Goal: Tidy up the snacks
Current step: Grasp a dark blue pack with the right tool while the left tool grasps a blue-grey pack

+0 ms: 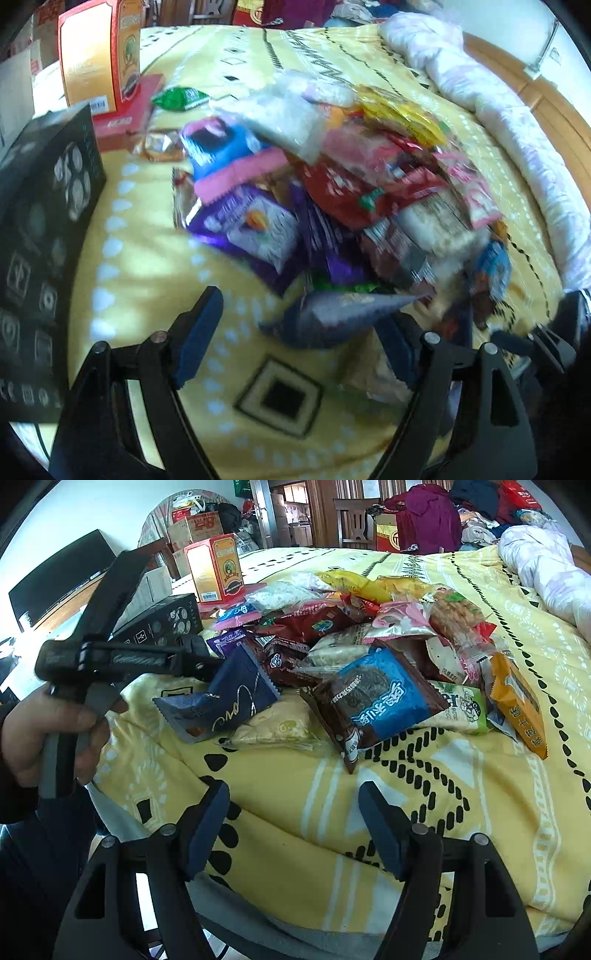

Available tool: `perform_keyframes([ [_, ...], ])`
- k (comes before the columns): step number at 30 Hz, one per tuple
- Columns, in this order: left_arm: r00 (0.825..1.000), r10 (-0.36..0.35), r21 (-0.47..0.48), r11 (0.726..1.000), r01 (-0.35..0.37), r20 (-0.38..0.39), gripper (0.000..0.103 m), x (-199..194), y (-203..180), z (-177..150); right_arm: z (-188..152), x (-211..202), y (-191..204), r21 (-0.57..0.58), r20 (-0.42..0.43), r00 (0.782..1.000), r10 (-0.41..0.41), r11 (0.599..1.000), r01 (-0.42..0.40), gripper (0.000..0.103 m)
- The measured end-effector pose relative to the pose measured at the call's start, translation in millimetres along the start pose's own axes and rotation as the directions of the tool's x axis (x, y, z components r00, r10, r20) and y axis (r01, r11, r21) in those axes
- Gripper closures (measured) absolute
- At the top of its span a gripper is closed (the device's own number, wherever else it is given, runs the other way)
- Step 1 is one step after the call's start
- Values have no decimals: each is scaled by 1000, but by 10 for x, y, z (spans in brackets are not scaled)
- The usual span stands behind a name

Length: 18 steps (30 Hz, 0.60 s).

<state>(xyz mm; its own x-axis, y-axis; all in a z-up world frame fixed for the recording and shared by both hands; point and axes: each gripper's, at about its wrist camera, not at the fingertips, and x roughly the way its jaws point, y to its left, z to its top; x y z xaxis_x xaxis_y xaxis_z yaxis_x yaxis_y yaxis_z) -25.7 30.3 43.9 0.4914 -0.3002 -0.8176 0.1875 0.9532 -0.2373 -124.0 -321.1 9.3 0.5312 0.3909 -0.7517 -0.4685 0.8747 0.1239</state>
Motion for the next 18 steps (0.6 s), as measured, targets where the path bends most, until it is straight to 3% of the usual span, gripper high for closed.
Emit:
perform_keyframes([
  [3, 999, 41, -28, 999, -41, 4, 20, 74, 88, 64, -5, 11, -1, 3, -3, 1000, 5, 1000, -5, 25],
  [11, 1000, 10, -16, 1000, -10, 16, 22, 114, 108, 44, -34, 77, -30, 12, -12, 1000, 13, 1000, -12, 25],
  [12, 1000, 2, -10, 1000, -2, 20, 28, 98, 92, 37, -32, 82, -29, 12, -12, 1000, 13, 1000, -13, 24],
  [14, 999, -42, 20, 999, 41, 20, 68, 39, 11, 21, -26, 80, -19, 8, -11, 1000, 10, 1000, -10, 24],
  [18, 998, -61, 100, 993, 58, 35, 69, -107, -160, -10, -7, 55, -27, 10, -2, 1000, 3, 1000, -3, 24],
])
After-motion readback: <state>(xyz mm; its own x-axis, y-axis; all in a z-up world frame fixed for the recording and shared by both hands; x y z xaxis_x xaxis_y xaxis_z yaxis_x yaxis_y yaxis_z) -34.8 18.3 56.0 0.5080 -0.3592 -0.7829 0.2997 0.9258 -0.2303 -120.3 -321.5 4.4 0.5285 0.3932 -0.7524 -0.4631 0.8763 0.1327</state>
